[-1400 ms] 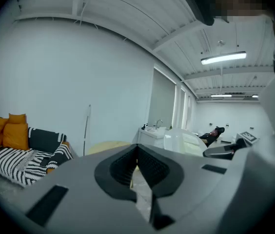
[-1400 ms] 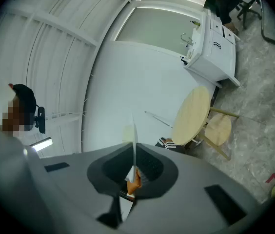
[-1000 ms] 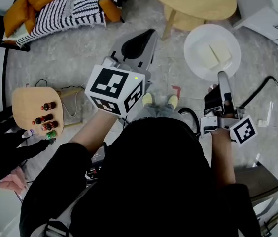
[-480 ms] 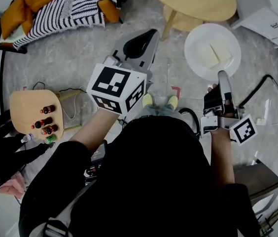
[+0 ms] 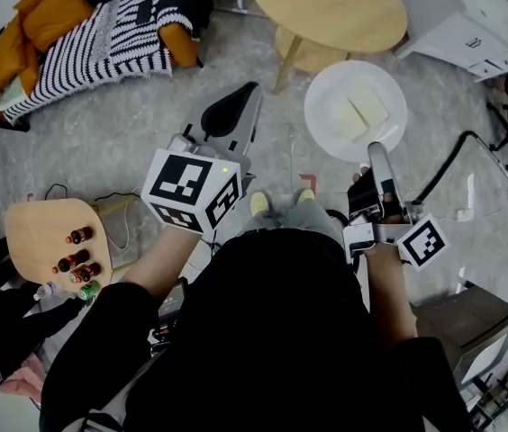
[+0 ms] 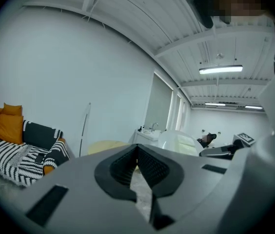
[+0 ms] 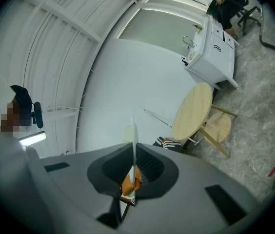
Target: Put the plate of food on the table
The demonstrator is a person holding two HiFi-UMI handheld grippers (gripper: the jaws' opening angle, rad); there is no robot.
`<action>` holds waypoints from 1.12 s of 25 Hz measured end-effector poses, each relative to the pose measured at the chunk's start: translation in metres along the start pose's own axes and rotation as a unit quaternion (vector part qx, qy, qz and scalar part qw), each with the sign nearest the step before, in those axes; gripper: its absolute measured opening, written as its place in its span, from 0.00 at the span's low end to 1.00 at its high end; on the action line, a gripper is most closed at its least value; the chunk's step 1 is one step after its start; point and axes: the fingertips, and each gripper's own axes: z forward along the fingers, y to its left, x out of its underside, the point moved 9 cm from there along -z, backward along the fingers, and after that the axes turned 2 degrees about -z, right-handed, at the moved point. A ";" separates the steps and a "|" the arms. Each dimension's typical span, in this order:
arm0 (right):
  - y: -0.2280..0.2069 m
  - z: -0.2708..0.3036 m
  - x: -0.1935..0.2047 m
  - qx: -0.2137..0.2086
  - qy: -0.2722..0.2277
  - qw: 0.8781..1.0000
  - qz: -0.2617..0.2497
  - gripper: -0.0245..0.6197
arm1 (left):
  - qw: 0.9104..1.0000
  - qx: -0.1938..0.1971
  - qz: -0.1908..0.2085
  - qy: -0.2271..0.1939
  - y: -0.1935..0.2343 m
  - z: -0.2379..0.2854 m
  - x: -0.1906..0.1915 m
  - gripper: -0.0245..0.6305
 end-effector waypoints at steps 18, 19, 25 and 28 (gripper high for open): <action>0.026 0.007 0.000 0.006 -0.021 0.999 -0.031 0.07 | 0.999 0.027 -0.017 -0.030 0.019 -0.007 -0.009 0.04; 0.027 0.009 0.000 0.005 -0.020 0.999 -0.032 0.07 | 0.999 0.026 -0.017 -0.033 0.020 -0.007 -0.010 0.04; 0.020 0.021 -0.008 -0.005 -0.018 0.999 -0.035 0.07 | 0.999 0.020 -0.012 -0.041 0.024 0.002 -0.016 0.04; 0.012 0.031 -0.013 -0.006 -0.017 0.999 -0.028 0.07 | 0.999 0.017 -0.012 -0.040 0.028 0.009 -0.018 0.04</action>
